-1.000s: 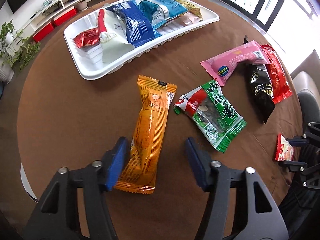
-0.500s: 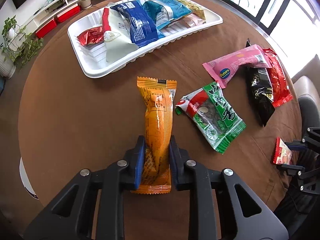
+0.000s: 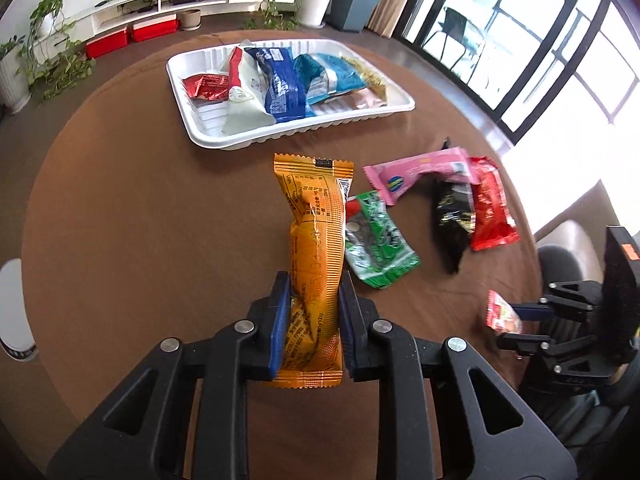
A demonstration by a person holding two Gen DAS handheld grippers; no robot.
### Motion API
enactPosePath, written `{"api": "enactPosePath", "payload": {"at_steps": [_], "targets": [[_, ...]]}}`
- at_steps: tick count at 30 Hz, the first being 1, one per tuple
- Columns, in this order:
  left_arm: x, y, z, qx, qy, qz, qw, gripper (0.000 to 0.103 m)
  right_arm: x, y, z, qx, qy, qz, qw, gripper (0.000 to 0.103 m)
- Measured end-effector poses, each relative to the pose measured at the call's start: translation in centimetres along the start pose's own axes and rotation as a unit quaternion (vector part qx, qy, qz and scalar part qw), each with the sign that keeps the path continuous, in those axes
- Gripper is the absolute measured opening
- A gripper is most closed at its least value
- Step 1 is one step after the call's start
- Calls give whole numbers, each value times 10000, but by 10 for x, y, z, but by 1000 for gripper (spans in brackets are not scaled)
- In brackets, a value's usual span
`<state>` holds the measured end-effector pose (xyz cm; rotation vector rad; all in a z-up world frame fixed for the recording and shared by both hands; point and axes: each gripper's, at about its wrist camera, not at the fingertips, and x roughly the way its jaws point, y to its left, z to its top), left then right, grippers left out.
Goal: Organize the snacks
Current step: 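Carry the orange bar with the left tool while the right tool carries the candy packet to the tray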
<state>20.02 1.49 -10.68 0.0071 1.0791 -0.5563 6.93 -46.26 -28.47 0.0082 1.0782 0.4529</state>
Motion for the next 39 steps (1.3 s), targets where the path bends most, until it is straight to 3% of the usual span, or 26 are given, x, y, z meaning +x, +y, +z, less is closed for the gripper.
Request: {"api": "enactPosePath", "payload": {"at_steps": [4,9,14,22,29,39], "targets": [[-17,-6,-12,-239,-282,-293,9989,20,-7,-9,6,224,-76,217,9995,33],[-25,-4,-4,-495,-550,-479,9961,20,-24,-30,27,583,-292,505,9966,33],[-34,8,26,-623,-803,-419,9939,20,-54,-53,66,678,-783,441,9936,33],[-48,34,93,-743,-1126,-89,9908,20,-88,-93,156,790,-1462,363,9854,33],[-33,55,138,-829,-1097,175,9903,20,-64,-99,236,633,-1512,487,9853,33],[19,74,154,-786,-694,449,9935,20,24,-99,308,509,-846,56,9951,33]]}}
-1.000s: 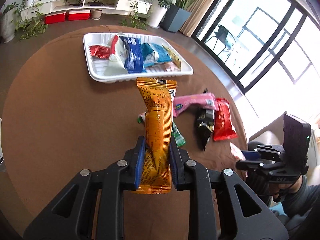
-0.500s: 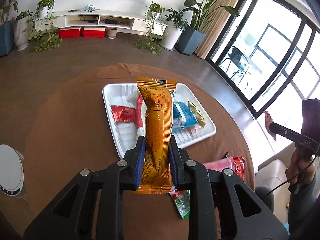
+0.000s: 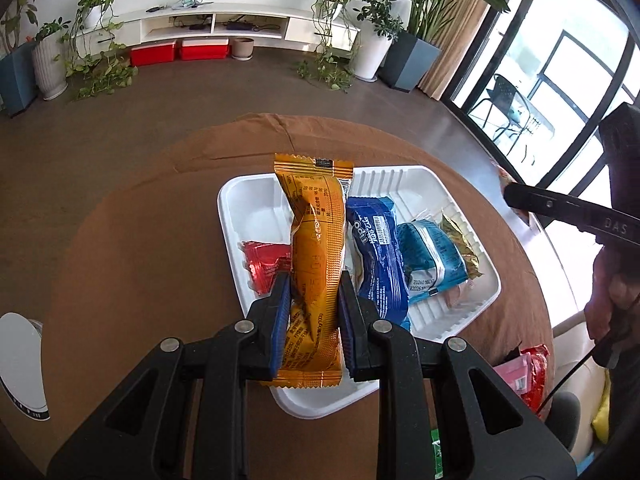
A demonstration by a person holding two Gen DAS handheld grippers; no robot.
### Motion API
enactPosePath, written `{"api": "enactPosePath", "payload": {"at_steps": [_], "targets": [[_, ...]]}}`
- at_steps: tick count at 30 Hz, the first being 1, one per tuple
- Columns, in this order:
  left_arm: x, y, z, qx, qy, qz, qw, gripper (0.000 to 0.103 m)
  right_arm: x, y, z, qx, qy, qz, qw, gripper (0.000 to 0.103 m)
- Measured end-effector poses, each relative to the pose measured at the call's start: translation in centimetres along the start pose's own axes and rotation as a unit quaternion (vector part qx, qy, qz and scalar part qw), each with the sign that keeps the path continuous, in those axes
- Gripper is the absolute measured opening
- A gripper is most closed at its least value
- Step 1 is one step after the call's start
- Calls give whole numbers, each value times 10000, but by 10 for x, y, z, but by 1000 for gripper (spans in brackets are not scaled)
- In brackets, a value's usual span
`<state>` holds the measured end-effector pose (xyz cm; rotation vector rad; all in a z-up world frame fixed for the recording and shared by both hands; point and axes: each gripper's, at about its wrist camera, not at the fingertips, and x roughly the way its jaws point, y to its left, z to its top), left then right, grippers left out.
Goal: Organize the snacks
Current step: 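Carry the orange bar with the left tool while the right tool carries the candy packet to the tray, then lower both packets into the tray and open both tools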
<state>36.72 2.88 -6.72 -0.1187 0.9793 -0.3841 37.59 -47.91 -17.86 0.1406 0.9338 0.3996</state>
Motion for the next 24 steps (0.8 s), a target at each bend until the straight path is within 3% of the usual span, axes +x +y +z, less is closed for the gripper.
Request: {"api": "enactPosePath", "payload": {"at_steps": [12,24], "targets": [[48,-2,5,84,197,167,9996,21,66,-11,6,-40,287,-570,9980,33],[60,4,6,46,255,200,9995,25,92,-19,4,19,491,-606,9970,35]]}}
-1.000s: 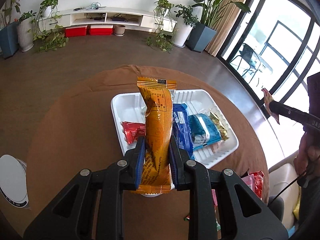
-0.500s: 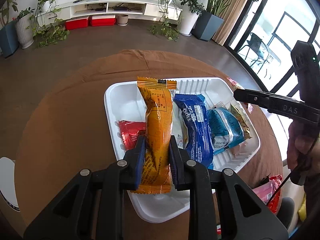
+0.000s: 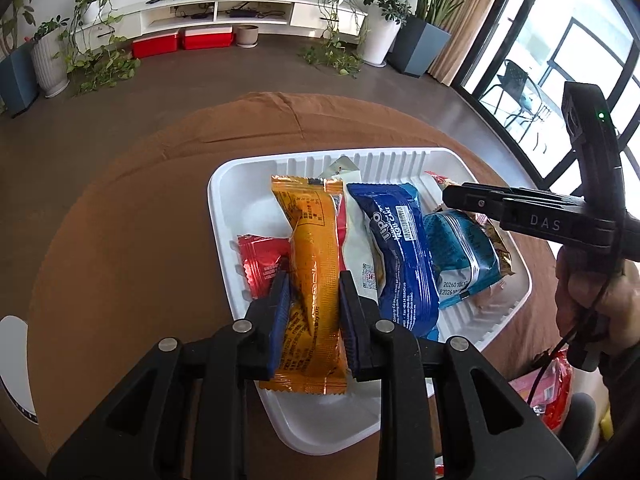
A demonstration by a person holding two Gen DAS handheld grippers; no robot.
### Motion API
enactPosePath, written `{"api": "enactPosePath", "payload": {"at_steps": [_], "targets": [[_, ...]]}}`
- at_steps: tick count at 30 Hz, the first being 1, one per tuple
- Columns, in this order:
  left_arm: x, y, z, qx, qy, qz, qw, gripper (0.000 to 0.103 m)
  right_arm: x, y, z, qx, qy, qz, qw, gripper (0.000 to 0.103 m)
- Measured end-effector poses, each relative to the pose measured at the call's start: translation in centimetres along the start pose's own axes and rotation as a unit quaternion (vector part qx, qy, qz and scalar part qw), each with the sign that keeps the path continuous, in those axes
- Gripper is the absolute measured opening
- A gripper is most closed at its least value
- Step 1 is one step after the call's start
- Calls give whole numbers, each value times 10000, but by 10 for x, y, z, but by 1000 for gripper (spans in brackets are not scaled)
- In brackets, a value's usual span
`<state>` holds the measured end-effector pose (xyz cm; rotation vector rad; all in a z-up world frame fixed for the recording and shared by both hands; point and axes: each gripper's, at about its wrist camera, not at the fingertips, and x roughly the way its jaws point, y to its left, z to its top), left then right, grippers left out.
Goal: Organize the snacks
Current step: 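Lower both packets into the tray and open both tools, then move both tools back over the remaining snacks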
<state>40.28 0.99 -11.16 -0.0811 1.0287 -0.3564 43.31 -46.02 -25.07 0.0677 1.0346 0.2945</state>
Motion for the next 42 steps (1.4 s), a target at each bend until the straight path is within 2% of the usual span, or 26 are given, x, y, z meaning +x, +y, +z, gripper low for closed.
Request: {"api": "enactPosePath", "payload": {"at_steps": [2,10,11,12,14,15,16,17,18,21,24,30,34,38,42], "targets": [[0,1,-1,-31,8,16,10000,30,1,0,0,11,1,13,10000,37],[-11,-7,-5,65,-59,32,10000,31,-8,0,-4,12,-76,35,10000,39],[-14,-8,-5,68,-94,58,9999,40,-12,0,-5,13,-110,42,9999,40],[-18,-10,-6,66,-138,87,9998,54,-17,-1,-6,8,-159,45,9999,44],[-30,-14,-11,79,-267,136,9995,70,-30,0,-8,-1,-279,71,9996,53],[-38,-16,-14,89,-351,157,9992,81,-37,-1,-10,15,-340,115,9994,60],[-45,-19,-17,94,-424,164,9989,87,-46,-2,-11,66,-412,187,9990,69],[-51,-22,-22,90,-478,159,9987,98,-56,-4,-13,156,-490,262,9983,73],[-56,-25,-26,84,-514,141,9985,101,-67,-6,-17,256,-569,338,9975,79],[-69,-38,-43,165,-547,67,9983,102,-98,-10,-32,448,-824,597,9938,87],[-78,-60,-66,416,-591,146,9973,103,-126,-11,-56,479,-1029,801,9903,92],[-92,-92,-119,797,-624,443,9939,103,-164,-16,-125,707,-1225,1152,9832,94],[-92,-104,-154,712,-536,434,9951,103,-183,-20,-176,913,-1383,1099,9800,94],[-85,-115,-181,386,-265,305,9984,103,-190,-15,-224,939,-1394,969,9810,94],[-73,-129,-195,438,-37,396,9982,103,-189,-2,-265,945,-1303,880,9830,94]]}}
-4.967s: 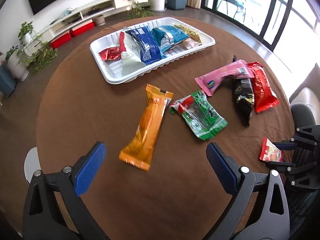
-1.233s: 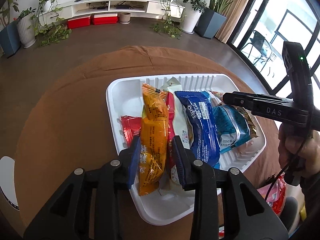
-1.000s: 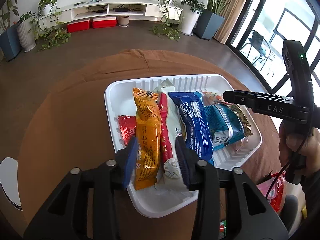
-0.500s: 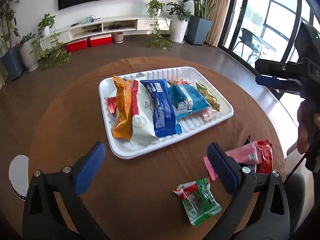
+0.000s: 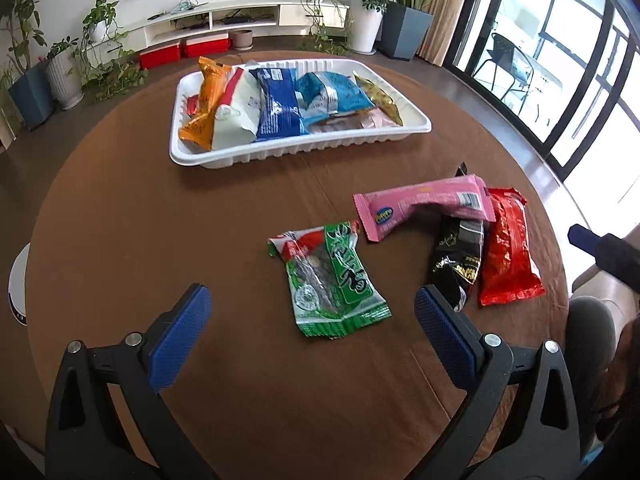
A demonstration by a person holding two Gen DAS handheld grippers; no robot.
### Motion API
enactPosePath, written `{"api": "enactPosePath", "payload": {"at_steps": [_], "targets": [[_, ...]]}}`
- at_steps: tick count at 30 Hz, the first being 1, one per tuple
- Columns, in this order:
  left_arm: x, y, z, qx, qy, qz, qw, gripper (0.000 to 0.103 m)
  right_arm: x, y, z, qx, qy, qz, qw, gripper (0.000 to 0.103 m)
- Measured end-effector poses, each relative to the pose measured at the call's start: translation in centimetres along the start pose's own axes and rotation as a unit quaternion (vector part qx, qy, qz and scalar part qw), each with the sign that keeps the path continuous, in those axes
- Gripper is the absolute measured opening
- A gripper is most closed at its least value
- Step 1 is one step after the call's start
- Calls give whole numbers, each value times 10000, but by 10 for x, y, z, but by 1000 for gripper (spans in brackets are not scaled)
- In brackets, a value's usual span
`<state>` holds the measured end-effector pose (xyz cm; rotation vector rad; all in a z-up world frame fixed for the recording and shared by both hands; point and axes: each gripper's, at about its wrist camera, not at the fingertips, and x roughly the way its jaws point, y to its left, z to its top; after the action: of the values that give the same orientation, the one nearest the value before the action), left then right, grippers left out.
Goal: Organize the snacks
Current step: 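Move both tools back over the remaining snacks, then grasp the green packet with the left tool while the right tool reaches for the red bag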
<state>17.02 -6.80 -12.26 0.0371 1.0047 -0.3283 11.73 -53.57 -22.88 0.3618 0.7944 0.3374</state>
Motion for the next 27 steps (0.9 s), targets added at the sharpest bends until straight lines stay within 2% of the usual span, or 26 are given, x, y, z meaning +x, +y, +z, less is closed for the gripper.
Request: {"api": "enactPosePath", "payload": {"at_steps": [9,15,19,25,27], "targets": [[7,-8,1,80,63,200,9997,103,-2,-7,-55,197,398,12,9990,93],[23,-10,9,246,238,329,9989,102,-1,-9,-64,182,418,13,9990,90],[30,-6,15,249,260,285,9989,101,-3,-9,-63,137,383,-8,9992,87],[45,-4,26,324,399,313,9982,76,-3,-11,-62,97,404,-21,9991,83],[50,-4,27,338,462,332,9978,73,-3,-11,-61,98,418,-16,9991,82]]}}
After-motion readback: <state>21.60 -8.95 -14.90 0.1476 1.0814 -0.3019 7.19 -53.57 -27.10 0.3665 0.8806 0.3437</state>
